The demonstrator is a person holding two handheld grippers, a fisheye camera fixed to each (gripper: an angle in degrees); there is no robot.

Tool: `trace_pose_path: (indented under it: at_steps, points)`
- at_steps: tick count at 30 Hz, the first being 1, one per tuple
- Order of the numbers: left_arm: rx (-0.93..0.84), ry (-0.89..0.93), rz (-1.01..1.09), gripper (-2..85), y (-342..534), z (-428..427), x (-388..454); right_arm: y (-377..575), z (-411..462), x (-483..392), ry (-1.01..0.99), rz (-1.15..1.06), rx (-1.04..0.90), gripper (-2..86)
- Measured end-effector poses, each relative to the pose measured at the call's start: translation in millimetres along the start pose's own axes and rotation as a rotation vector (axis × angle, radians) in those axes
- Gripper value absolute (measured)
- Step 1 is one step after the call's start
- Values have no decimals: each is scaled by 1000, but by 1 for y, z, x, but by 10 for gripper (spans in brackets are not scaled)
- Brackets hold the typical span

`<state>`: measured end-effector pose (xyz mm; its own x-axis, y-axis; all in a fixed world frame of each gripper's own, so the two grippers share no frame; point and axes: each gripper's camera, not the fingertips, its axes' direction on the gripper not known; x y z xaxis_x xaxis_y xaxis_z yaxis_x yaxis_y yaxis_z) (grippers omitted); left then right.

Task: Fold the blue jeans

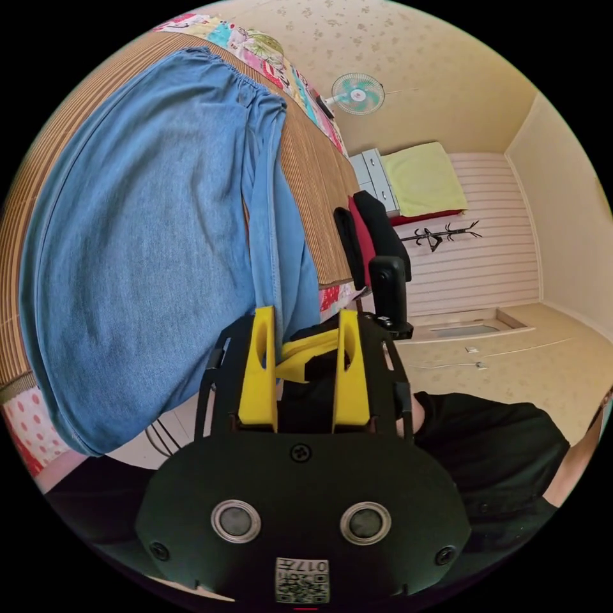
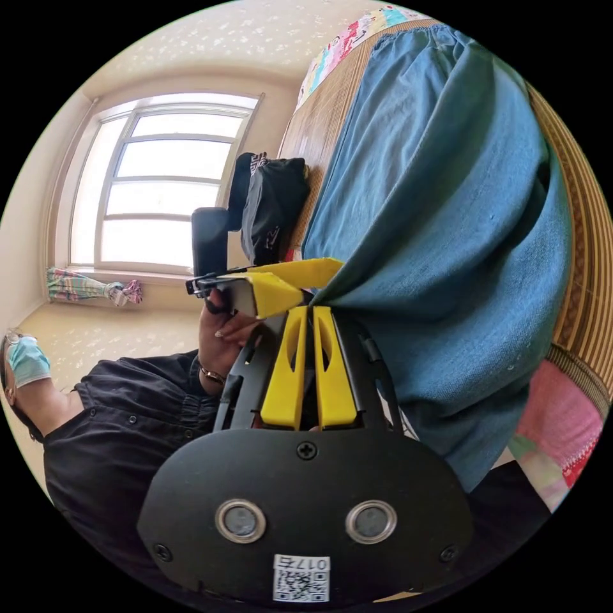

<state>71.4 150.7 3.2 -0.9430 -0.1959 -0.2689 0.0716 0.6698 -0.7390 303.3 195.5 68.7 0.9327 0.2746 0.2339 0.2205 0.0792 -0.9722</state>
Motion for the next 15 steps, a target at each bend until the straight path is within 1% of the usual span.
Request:
trace_pose_path:
  at_steps: [3,5,8,15]
  points:
    - [15,-18,-11,58,7,-1,-1,5,8,10,8,-11,-6,25]
    - [58,21,0,5,16,-8,1,14,6,23,-22,-10,-1,21]
    - [110,59,20,-6,25,-19,11,28,4,42,-54,5,6,19]
    - [113,85,58,-9,31,-37,43,39,-8,72,-130,-2,-1,26]
